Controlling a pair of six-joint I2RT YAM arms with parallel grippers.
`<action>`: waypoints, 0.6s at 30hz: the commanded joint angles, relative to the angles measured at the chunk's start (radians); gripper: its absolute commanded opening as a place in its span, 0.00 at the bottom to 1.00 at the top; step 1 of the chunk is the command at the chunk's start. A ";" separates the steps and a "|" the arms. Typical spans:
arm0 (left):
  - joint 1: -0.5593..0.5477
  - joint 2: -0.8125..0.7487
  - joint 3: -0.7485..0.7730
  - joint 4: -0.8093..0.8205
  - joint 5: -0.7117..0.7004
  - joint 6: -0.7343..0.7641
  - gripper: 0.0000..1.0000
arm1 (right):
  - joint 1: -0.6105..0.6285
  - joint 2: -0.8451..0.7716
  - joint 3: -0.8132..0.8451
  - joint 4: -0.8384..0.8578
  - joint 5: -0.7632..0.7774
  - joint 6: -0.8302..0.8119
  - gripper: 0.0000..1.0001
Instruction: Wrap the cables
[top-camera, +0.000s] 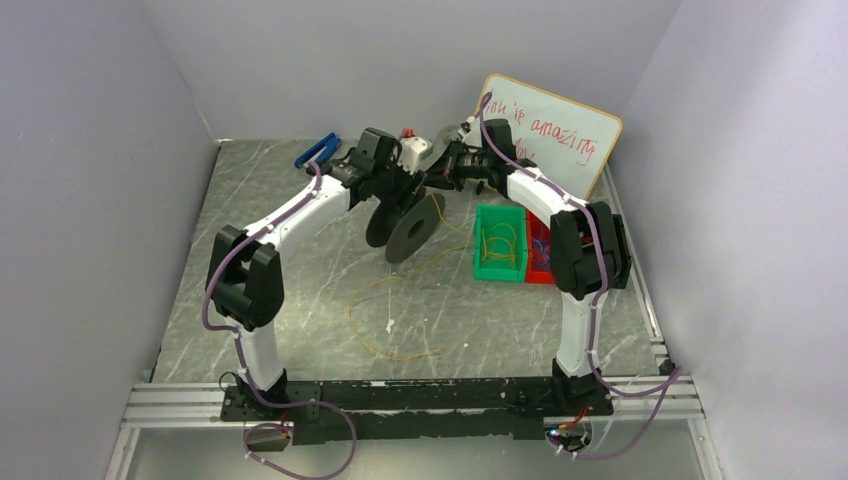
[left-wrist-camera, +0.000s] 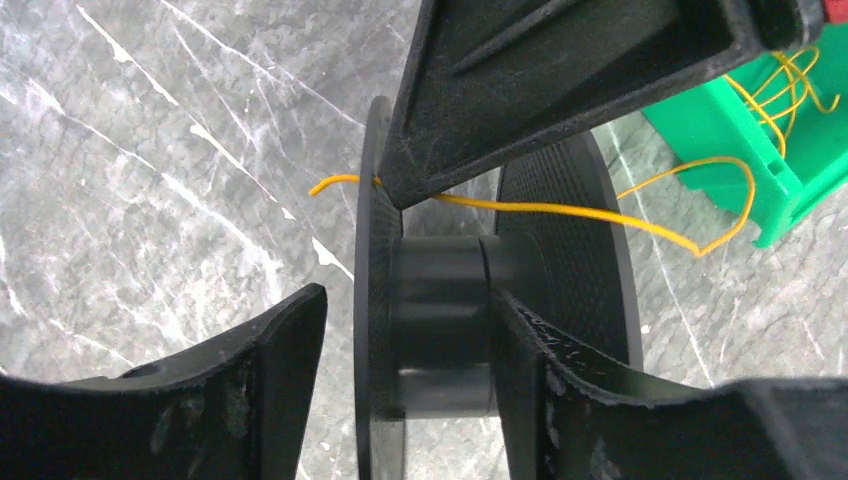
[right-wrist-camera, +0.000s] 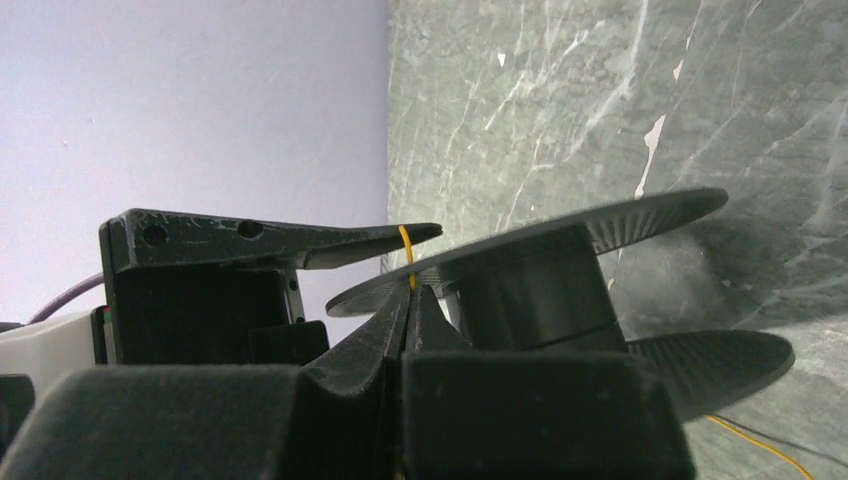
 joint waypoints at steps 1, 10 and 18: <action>0.017 -0.006 0.064 -0.018 0.043 0.011 0.72 | -0.002 0.010 0.048 0.013 0.004 -0.012 0.00; 0.076 -0.015 0.162 -0.100 0.190 0.090 0.94 | -0.001 0.014 0.057 0.013 0.000 -0.011 0.00; 0.136 -0.002 0.216 -0.111 0.318 0.051 0.94 | 0.001 0.019 0.066 0.008 -0.002 -0.016 0.00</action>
